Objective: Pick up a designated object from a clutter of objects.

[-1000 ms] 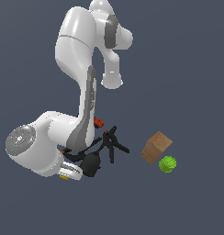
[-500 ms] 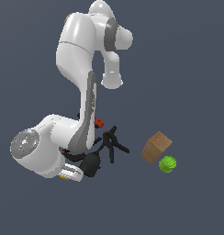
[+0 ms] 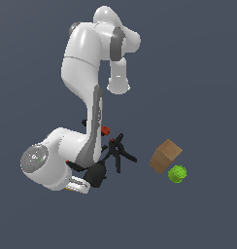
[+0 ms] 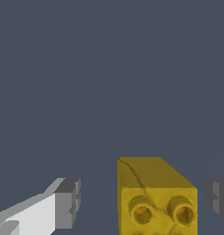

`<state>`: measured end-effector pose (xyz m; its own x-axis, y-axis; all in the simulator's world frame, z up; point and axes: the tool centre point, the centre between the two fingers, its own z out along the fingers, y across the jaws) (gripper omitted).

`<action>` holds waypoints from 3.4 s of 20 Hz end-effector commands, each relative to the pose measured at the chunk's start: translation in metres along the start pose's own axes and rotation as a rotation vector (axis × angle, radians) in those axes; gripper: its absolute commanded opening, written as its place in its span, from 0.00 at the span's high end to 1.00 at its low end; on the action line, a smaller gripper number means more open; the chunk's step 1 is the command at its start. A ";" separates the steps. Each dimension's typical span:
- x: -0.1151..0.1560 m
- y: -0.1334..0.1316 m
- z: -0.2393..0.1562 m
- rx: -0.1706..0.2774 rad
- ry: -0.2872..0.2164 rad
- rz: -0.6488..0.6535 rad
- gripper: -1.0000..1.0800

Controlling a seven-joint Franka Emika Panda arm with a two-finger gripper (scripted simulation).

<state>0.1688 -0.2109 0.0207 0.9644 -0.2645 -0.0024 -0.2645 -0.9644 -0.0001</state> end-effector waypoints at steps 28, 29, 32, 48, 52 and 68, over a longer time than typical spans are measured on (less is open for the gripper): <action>-0.012 -0.002 -0.064 0.000 0.002 0.000 1.00; -0.014 -0.002 -0.073 0.000 0.002 0.000 1.00; -0.020 -0.002 -0.104 0.001 0.002 0.000 1.00; -0.055 -0.005 -0.283 0.001 0.002 0.001 1.00; -0.061 -0.006 -0.324 0.000 0.002 0.001 1.00; -0.069 -0.008 -0.391 0.000 0.002 0.000 1.00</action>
